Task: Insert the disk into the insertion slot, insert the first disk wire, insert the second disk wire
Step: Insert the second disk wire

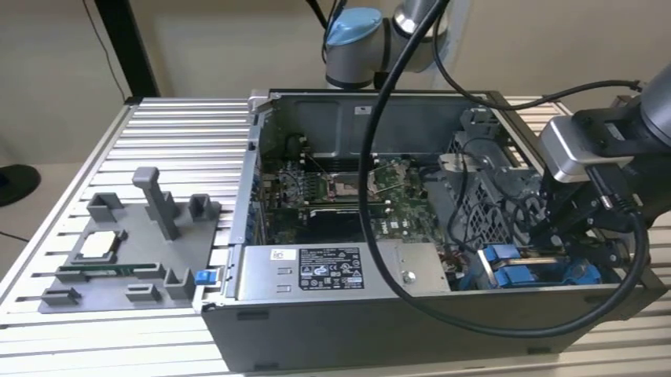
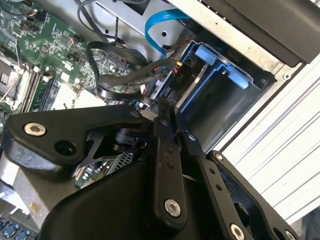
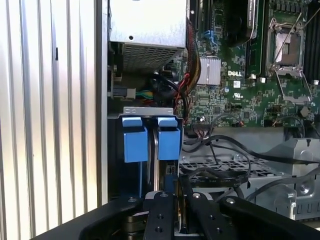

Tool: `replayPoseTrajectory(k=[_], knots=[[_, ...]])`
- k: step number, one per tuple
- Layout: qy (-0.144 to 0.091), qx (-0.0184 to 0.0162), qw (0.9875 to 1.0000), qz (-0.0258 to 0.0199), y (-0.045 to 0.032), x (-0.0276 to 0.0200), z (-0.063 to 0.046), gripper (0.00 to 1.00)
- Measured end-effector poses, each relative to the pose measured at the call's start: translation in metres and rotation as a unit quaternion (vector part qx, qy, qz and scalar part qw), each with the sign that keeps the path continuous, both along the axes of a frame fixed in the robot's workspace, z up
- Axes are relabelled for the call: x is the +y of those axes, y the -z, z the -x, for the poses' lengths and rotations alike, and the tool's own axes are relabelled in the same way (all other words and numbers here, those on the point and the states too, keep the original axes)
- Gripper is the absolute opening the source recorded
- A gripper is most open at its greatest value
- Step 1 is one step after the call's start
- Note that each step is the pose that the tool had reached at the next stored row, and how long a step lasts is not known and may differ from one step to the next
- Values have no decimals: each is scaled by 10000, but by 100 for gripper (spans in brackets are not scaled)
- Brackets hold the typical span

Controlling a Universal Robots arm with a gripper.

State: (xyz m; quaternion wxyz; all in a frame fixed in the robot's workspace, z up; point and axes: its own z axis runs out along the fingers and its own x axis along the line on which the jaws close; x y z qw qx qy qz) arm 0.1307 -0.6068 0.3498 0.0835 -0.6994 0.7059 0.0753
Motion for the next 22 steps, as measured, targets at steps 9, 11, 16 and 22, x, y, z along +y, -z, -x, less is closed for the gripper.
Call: replayPoseTrajectory(k=[9, 11, 16, 22], knots=[[-1, -137, 9998, 161, 5, 1, -3, 0], [0, -157, 9997, 163, 6, 9, -3, 0], [4, -178, 9997, 163, 7, 34, -3, 0], [15, -179, 9997, 164, 10, 40, -4, 0]])
